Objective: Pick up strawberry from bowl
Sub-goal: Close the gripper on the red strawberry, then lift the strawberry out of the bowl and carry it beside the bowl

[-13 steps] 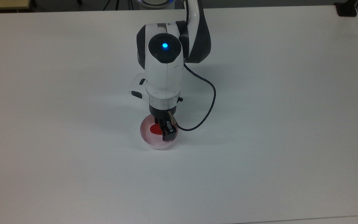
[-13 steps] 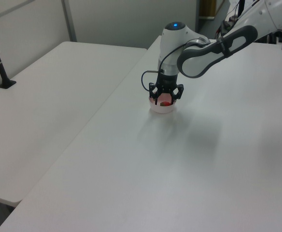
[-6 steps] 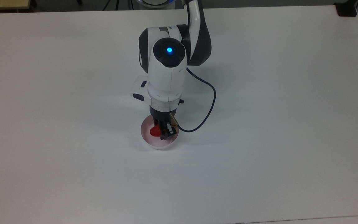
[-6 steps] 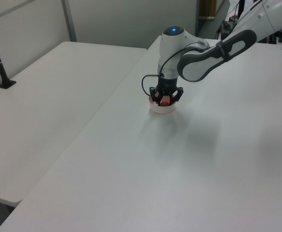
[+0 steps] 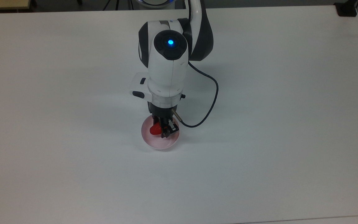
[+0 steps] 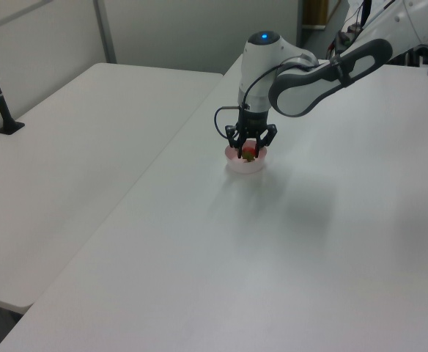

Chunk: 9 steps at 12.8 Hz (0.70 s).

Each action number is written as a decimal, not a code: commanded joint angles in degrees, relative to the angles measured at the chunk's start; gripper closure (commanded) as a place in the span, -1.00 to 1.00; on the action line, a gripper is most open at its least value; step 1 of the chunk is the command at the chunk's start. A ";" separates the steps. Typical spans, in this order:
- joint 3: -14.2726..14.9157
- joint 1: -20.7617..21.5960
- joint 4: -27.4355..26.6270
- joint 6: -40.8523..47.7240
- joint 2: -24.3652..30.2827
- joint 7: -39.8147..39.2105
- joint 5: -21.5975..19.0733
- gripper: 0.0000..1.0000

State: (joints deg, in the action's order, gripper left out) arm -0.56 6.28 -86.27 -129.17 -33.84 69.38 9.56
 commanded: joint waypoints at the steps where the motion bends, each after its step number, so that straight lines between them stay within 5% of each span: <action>1: 0.12 -0.03 -0.83 5.14 4.12 -7.57 -0.24 0.49; 4: 0.73 -1.26 -0.92 12.17 7.20 -16.87 -1.47 0.49; 9: 0.73 -11.17 -2.76 14.92 7.82 -40.66 -1.83 0.46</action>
State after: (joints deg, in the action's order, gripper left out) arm 0.12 0.51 -86.25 -114.24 -27.16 40.65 9.11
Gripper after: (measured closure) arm 0.537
